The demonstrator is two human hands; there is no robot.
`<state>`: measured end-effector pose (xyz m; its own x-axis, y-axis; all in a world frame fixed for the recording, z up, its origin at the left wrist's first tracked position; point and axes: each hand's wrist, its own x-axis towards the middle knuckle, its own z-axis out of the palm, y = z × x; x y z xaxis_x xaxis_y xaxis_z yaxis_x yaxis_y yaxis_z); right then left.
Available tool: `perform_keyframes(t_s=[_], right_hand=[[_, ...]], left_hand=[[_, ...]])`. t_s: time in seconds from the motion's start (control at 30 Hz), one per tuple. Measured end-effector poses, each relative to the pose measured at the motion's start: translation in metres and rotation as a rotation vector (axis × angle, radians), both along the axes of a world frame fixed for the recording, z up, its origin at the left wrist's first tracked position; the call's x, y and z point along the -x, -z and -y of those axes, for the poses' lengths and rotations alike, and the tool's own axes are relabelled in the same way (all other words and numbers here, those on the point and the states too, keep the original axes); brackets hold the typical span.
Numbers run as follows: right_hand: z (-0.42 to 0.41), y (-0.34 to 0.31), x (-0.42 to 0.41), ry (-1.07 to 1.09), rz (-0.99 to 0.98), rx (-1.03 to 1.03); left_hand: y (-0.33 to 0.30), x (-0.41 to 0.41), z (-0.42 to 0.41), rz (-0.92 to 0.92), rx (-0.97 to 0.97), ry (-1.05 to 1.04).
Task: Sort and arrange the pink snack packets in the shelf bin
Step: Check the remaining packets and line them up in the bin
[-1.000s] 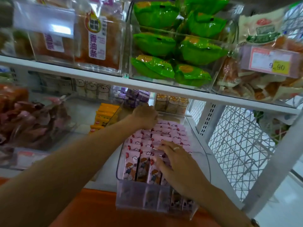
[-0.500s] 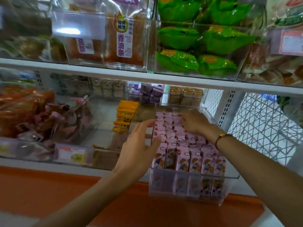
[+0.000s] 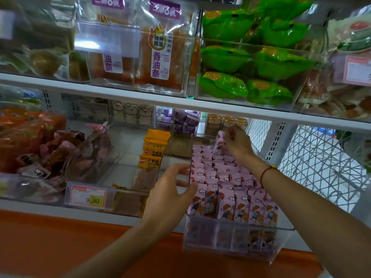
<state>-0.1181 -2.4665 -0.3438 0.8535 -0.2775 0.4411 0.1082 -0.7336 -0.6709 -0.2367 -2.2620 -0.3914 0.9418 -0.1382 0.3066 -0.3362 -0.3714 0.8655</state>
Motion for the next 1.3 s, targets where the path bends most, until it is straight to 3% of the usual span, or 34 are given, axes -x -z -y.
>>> perform_keyframes(t_s=[0.13,0.2,0.33,0.47,0.57,0.73,0.83,0.97,1.1,1.3], right_hand=[[-0.013,0.000,0.031,0.183,0.319,-0.389],[-0.018,0.000,0.054,0.202,0.389,-0.580],[-0.018,-0.007,0.101,0.162,0.332,-0.801],[-0.025,-0.010,0.142,-0.070,0.151,-0.925],[-0.031,-0.009,0.159,-0.176,0.104,-0.921],[-0.030,-0.010,0.167,-0.351,0.016,-0.936],[-0.033,-0.009,0.166,-0.484,-0.067,-0.805],[-0.035,0.001,0.163,-0.428,-0.072,-0.676],[-0.030,0.005,0.163,-0.449,-0.125,-0.738],[-0.029,0.005,0.165,-0.436,-0.042,-0.689]], left_hand=[[-0.005,0.003,-0.003,-0.018,0.049,-0.015],[-0.011,0.004,-0.005,0.020,0.080,-0.065],[-0.035,0.006,-0.001,0.194,0.146,-0.106],[-0.052,0.009,0.017,0.253,-0.027,0.040],[-0.046,0.019,0.023,0.244,-0.097,0.125],[-0.034,0.028,0.017,0.107,0.268,0.253],[-0.037,0.032,0.024,0.113,0.413,0.223],[-0.030,0.033,0.029,0.070,0.293,0.186],[-0.025,0.036,0.030,0.138,0.083,0.125],[-0.027,0.038,0.031,0.165,0.161,0.138]])
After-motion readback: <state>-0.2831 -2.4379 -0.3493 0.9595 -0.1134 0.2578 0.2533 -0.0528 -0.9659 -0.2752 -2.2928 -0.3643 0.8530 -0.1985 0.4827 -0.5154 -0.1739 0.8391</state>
